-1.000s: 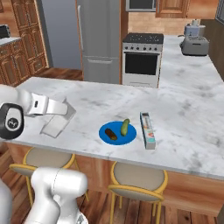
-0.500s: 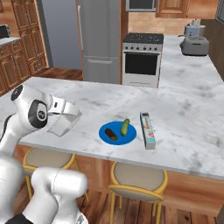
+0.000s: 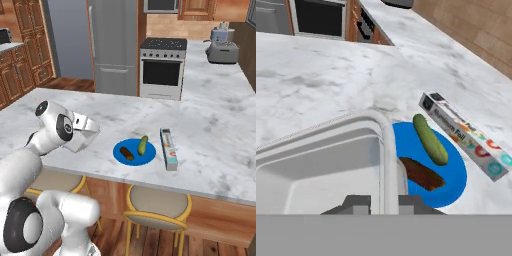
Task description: Retrieve the tupperware and aluminum foil from the cabinet and place them on the dining counter near the plate with sweet potato and cucumber to prepare for storing leftovers.
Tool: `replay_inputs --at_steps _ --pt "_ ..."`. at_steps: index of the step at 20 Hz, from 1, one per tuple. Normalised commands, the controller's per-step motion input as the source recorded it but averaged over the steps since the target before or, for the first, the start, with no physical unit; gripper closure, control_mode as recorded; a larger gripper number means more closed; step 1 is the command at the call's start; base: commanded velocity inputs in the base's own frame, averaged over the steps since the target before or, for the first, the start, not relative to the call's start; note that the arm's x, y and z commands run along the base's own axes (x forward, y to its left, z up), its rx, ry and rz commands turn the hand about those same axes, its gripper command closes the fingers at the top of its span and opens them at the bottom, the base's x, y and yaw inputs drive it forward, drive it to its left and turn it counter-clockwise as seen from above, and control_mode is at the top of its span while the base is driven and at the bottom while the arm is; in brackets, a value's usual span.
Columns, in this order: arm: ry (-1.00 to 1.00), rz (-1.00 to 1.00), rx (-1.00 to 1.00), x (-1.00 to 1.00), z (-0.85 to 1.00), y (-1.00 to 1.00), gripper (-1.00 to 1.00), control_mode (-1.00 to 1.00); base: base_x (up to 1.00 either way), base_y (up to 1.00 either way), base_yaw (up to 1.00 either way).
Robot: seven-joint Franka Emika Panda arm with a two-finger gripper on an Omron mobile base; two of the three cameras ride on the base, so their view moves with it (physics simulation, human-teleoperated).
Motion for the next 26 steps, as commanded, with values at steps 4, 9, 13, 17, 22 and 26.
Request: replay_inputs --at_steps 4,9,13,17,22,26 --pt "0.00 0.03 0.00 0.78 -0.65 0.02 1.00 -1.00 0.00 0.00 0.00" --pt "0.00 0.03 0.00 0.76 -0.62 0.00 1.00 -1.00 0.00 0.00 0.00" --pt "0.00 0.02 0.00 0.75 -0.56 0.00 1.00 -1.00 0.00 0.00 0.00" --pt "0.00 0.02 0.00 0.74 -0.54 0.00 1.00 -1.00 0.00 0.00 0.00" --pt "0.01 0.01 0.00 0.57 -0.63 0.04 1.00 -1.00 0.00 0.00 0.00" --pt "0.02 0.00 0.00 0.25 -0.70 0.06 1.00 -1.00 0.00 0.00 0.00"
